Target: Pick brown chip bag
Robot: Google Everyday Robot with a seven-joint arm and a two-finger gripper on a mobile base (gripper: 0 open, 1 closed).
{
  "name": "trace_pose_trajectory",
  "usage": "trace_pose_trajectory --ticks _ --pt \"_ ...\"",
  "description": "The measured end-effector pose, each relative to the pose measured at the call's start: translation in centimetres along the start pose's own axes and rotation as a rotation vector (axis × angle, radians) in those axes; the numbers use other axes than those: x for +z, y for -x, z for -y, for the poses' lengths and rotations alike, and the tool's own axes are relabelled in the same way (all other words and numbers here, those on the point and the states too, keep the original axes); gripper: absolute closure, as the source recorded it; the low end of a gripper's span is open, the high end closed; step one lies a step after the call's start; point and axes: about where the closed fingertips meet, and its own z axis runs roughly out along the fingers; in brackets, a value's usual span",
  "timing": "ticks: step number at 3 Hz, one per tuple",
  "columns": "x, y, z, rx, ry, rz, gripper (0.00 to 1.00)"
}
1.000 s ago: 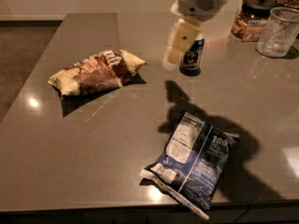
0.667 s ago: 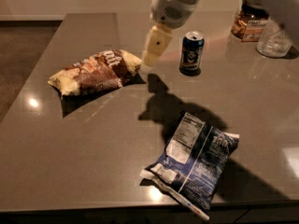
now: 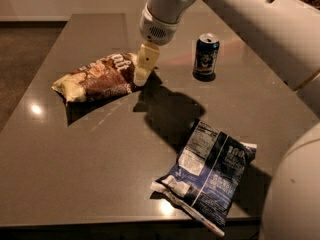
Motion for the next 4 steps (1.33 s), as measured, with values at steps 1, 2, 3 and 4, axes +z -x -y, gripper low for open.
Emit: trace_pose_trajectory --ticks 1,2,3,4 --pt "2.4 -0.4 0.8 0.002 0.010 -0.032 0.00" --pt "4.7 -1.2 1.6 0.013 0.029 -0.076 0.21" --pt "5.5 -1.7 1.8 0.022 0.047 -0.096 0.44" --pt "4.3 -1.9 2.0 0.027 0.047 -0.088 0.69"
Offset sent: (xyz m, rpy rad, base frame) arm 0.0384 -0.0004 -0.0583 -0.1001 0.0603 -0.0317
